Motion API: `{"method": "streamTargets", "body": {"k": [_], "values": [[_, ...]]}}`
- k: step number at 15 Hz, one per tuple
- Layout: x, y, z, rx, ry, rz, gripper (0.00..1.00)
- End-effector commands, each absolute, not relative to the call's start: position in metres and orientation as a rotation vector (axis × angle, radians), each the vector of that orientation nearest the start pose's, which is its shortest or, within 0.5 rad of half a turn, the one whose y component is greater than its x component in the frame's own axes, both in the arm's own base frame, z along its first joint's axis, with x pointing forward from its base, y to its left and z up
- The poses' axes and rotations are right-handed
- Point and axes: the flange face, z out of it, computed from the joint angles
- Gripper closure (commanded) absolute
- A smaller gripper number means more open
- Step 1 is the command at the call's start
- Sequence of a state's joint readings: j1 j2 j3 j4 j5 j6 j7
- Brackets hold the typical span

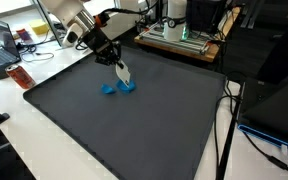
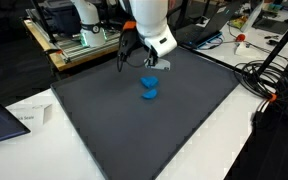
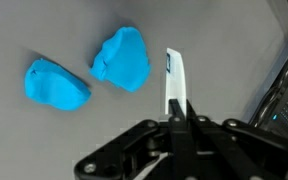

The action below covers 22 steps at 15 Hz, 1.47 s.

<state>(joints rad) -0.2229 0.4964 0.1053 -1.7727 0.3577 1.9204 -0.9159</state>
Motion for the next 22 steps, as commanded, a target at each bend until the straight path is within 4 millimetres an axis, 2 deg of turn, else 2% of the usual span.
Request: {"method": "streamTargets", "body": {"k": [1,14,22], "values": [[0.615,-0.064,0.259,-2.457,-0.789,0.144,0.99],[0.589,-0.115,0.214,-2.374,-0.439,-0.078,0.99],[0.560,-0.131,0.193,-2.366,-0.174,-0.174,0.99]]}}
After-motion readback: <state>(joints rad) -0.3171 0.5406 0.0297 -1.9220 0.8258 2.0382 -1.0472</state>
